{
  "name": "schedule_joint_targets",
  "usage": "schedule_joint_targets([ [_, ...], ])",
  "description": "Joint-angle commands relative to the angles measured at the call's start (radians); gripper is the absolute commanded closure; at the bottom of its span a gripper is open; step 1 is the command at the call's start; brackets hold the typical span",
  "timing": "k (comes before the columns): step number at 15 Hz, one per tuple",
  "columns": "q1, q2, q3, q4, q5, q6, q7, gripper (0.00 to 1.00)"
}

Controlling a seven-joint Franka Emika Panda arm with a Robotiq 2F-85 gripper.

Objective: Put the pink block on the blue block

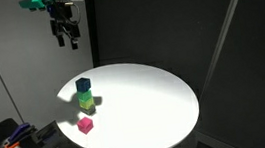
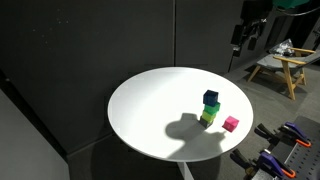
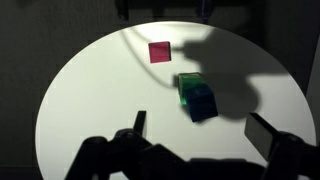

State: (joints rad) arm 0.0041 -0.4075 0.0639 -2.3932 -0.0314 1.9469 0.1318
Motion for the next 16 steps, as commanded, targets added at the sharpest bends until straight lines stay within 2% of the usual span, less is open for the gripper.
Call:
schedule_joint_targets([
  [1,-0.010,-0.032,-0.017,-0.054,-0.019,0.024,-0.014,0.00],
  [5,-0.015,-0.049,-0.040,-0.119,-0.017,0.081,-0.043,0.00],
  [11,-0.031,-0.081,-0.066,-0.241,-0.040,0.232,-0.086,0.00],
  [16,-0.028,-0.089,-0.102,-0.324,-0.016,0.324,-0.162,0.00],
])
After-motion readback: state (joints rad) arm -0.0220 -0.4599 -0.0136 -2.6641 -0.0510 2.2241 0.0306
